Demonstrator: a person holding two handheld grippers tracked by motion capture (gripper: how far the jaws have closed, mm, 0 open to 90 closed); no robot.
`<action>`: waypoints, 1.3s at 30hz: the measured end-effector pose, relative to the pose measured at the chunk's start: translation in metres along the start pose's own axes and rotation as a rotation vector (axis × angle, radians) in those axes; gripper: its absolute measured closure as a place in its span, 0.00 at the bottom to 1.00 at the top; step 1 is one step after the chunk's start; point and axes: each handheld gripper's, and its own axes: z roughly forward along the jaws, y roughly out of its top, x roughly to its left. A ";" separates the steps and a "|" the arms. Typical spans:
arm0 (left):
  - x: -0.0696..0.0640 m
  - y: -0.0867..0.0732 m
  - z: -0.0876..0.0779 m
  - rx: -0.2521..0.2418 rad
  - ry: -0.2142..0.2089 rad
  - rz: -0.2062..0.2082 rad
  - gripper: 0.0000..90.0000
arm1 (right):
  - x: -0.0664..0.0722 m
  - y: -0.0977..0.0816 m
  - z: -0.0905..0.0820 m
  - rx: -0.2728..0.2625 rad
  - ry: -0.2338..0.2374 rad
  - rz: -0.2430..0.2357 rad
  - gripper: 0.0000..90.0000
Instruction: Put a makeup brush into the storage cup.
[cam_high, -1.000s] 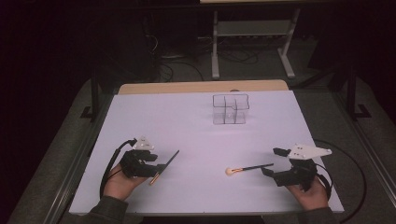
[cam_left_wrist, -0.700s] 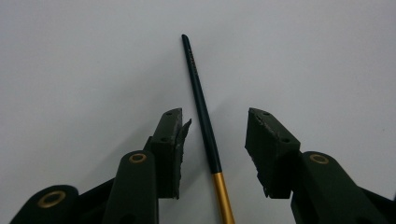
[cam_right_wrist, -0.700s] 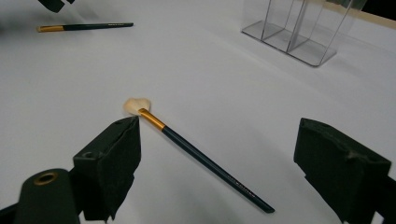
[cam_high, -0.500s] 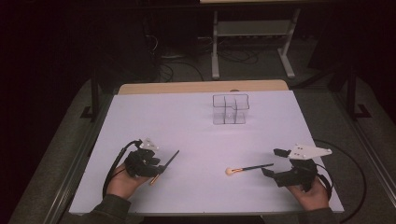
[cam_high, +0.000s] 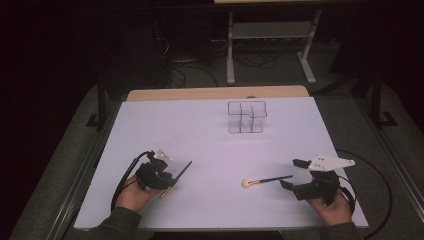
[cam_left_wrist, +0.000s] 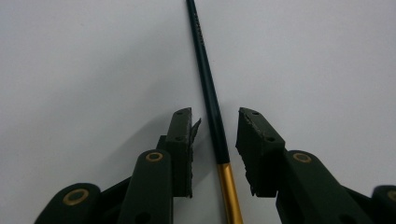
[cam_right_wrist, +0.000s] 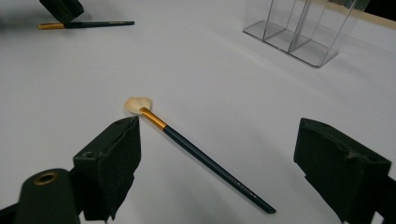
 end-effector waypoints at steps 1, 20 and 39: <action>0.000 0.000 0.001 0.000 0.000 0.001 0.75 | 0.001 0.001 0.000 -0.007 -0.003 -0.006 0.15; -0.004 0.002 0.007 0.050 0.032 0.028 0.84 | 0.002 0.002 -0.001 -0.013 0.000 -0.010 0.15; -0.001 -0.008 0.006 -0.017 0.027 0.032 0.92 | 0.005 0.003 0.007 0.018 0.007 -0.029 0.15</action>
